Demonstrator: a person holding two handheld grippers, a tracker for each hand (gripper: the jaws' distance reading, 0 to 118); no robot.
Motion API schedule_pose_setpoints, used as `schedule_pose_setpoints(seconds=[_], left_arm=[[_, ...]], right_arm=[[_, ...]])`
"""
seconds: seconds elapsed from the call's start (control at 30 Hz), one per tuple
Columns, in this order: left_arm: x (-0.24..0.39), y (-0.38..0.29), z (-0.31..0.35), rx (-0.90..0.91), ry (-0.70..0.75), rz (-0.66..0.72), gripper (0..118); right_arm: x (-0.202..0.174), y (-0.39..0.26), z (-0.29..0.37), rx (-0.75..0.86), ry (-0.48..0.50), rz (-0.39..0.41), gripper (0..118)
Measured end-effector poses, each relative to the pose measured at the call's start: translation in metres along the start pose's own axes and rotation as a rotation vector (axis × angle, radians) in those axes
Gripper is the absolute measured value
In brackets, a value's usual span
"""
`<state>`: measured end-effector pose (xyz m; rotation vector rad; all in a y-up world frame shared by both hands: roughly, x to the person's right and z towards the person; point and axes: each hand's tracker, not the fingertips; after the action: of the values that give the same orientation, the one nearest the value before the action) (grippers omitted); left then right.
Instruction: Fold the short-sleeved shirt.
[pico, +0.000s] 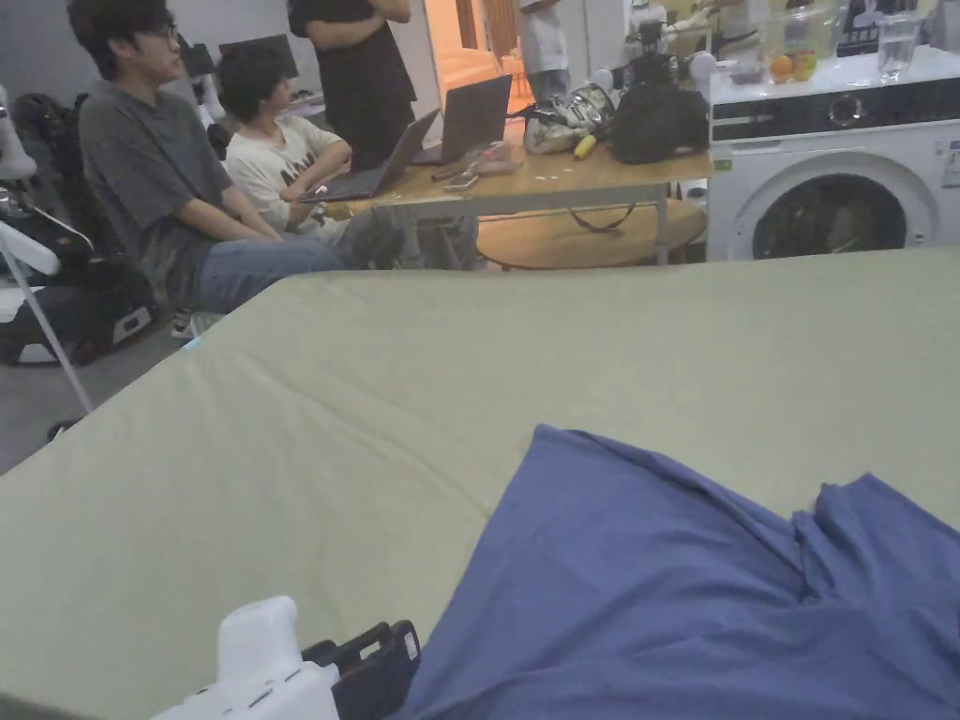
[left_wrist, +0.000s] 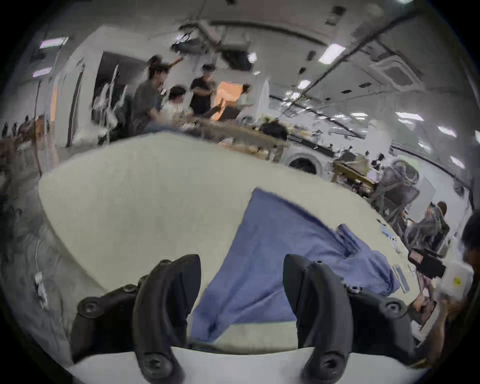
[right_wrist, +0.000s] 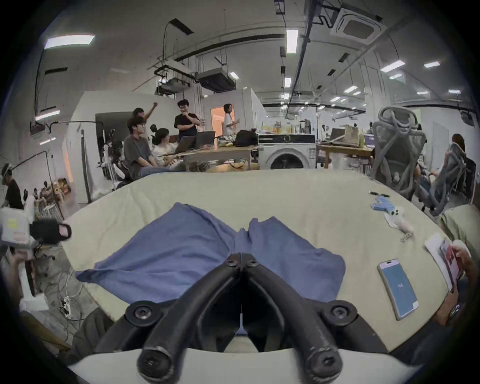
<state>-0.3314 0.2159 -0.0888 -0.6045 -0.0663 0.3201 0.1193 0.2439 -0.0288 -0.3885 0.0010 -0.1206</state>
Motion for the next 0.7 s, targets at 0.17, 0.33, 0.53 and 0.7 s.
schedule_pose_setpoints(seconds=[0.17,0.33,0.53,0.7], left_arm=[[0.001,-0.033,-0.029,-0.119,0.063,-0.025,65],[0.000,-0.051,-0.046,-0.191,0.092,-0.048,58],[0.020,-0.061,-0.056,-0.205,0.100,-0.178,5],[0.010,-0.055,-0.056,-0.219,0.066,-0.151,5]], right_arm=[[0.007,-0.006,0.000,-0.030,-0.001,0.007,0],[0.023,-0.014,0.001,-0.065,-0.035,-0.012,0],[0.037,-0.012,-0.002,-0.096,-0.067,-0.023,0],[0.079,0.041,-0.032,-0.169,-0.040,0.003,0]])
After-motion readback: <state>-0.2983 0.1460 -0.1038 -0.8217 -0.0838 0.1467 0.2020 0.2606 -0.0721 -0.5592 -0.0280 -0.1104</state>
